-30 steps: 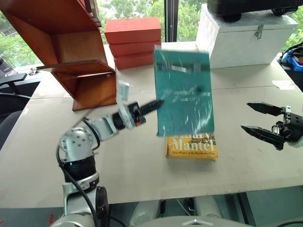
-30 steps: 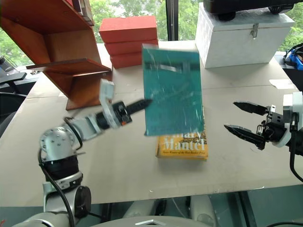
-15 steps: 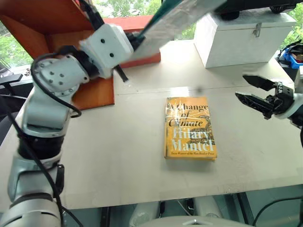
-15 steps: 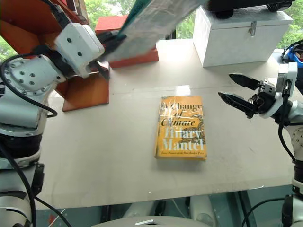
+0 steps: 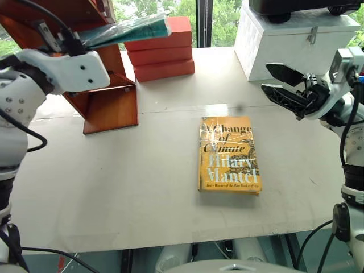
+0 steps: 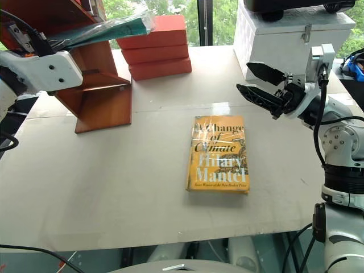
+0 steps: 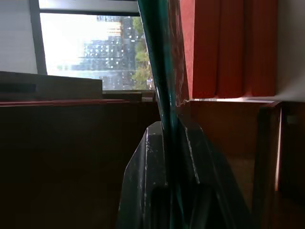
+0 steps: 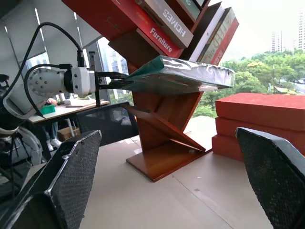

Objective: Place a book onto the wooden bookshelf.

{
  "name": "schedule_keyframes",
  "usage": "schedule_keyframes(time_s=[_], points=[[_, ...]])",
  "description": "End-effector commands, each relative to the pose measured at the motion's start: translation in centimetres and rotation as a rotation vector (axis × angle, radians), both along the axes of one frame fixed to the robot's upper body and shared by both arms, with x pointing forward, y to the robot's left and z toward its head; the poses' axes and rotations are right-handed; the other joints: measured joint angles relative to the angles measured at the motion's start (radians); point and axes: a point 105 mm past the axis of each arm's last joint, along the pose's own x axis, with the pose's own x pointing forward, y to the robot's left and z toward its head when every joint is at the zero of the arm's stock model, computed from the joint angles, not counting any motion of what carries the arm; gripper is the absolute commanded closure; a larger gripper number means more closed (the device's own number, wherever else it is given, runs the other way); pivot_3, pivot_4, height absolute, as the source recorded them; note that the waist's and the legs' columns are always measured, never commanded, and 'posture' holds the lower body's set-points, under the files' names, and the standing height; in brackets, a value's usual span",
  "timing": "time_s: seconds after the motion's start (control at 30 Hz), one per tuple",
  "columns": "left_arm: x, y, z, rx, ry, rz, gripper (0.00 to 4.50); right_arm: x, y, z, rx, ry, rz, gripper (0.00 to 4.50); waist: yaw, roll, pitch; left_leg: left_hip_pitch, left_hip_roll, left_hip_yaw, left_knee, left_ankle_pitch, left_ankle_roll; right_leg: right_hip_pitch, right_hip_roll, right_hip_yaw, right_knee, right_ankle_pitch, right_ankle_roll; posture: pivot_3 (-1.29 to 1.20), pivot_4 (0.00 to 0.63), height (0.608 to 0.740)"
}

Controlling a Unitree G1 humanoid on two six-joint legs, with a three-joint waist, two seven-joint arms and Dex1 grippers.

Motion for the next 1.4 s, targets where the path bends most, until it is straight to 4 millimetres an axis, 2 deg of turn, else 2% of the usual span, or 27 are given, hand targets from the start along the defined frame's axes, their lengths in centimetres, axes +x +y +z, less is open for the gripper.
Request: schedule_keyframes(time_s=[0.03,0.63,0.67,0.7,0.93,1.0,1.07,1.17,1.23,1.33,1.4], points=[[-0.9,0.9,1.3,0.039,-0.045,0.050,4.44,-0.3,0.3,0.6,-0.017,-0.039,0.004,0.00,-0.001,0.000,0.000,0.000,0.000,0.000,0.000,0.000,0.000,0.000,0.000,0.000,0.000,0.000,0.000,0.00,0.150,0.740],[-0.9,5.2,-1.4,0.021,0.129,0.199,4.44,0.3,-0.7,-0.5,-0.068,-0.034,-0.049,0.00,-0.006,0.000,0.000,0.000,0.000,0.000,0.000,0.000,0.000,-0.001,0.000,0.000,0.001,0.000,0.000,0.00,0.150,0.740],[-0.9,5.2,-1.4,0.020,0.128,0.200,3.71,0.3,-0.7,-0.5,-0.069,-0.034,-0.049,0.00,-0.007,0.000,0.000,0.000,0.000,0.000,0.000,0.000,0.000,-0.001,0.000,0.000,0.001,0.000,0.000,0.00,0.150,0.740],[-0.9,5.2,-1.4,0.020,0.125,0.199,3.43,0.3,-0.7,-0.6,-0.069,-0.035,-0.049,0.00,-0.007,0.000,0.000,0.000,0.000,0.000,0.000,0.000,0.000,-0.001,0.000,0.000,0.001,0.000,0.000,0.00,0.150,0.740],[-1.2,5.9,-1.2,-0.038,0.092,0.212,0.28,0.4,-0.9,-0.3,-0.054,-0.049,-0.063,0.00,-0.005,0.000,0.000,0.000,0.000,0.000,0.000,0.000,0.000,-0.001,0.000,0.000,0.001,0.000,0.000,0.00,0.150,0.740],[-1.7,5.9,-0.9,-0.227,0.056,0.168,0.05,0.4,-1.2,-0.1,-0.043,-0.058,-0.072,0.00,-0.005,0.001,0.000,0.000,0.000,0.000,0.000,0.000,0.000,-0.001,0.000,0.000,0.001,0.000,0.000,0.00,0.150,0.740],[-2.5,5.9,-0.5,-0.407,0.021,0.103,0.05,0.2,-1.5,0.0,-0.037,-0.063,-0.079,0.00,-0.006,0.002,0.000,0.000,0.000,0.000,0.001,0.000,0.000,-0.001,0.000,0.000,0.001,0.000,0.000,0.00,0.150,0.740],[-3.9,3.5,0.3,-0.699,-0.037,-0.179,0.05,0.1,-2.3,-0.6,-0.053,-0.047,-0.107,0.00,-0.004,0.001,0.000,-0.001,0.000,-0.001,0.002,0.000,0.000,0.000,0.000,-0.001,0.001,0.000,0.000,0.00,0.150,0.740],[-5.4,1.4,-2.1,-0.820,0.092,-0.344,0.05,0.1,-3.5,-1.8,-0.105,-0.022,-0.149,0.00,-0.003,0.001,-0.001,-0.003,0.000,-0.002,0.006,0.000,0.000,0.000,0.000,-0.004,0.002,0.000,0.000,0.00,0.150,0.740],[-6.6,-1.1,-5.4,-1.026,0.267,-0.446,0.05,0.0,-5.0,-3.9,-0.209,-0.003,-0.201,0.00,-0.002,0.001,-0.001,-0.007,0.000,-0.003,0.013,0.000,0.000,0.000,-0.001,-0.005,0.001,0.000,0.000,0.00,0.150,0.740],[-7.7,-3.9,-9.0,-1.099,0.465,-0.492,0.05,0.0,-6.2,-5.6,-0.251,0.016,-0.248,0.00,-0.001,0.001,-0.001,-0.007,0.000,-0.003,0.014,0.000,0.000,0.000,-0.001,-0.006,0.001,0.000,0.000,0.00,0.150,0.740]])
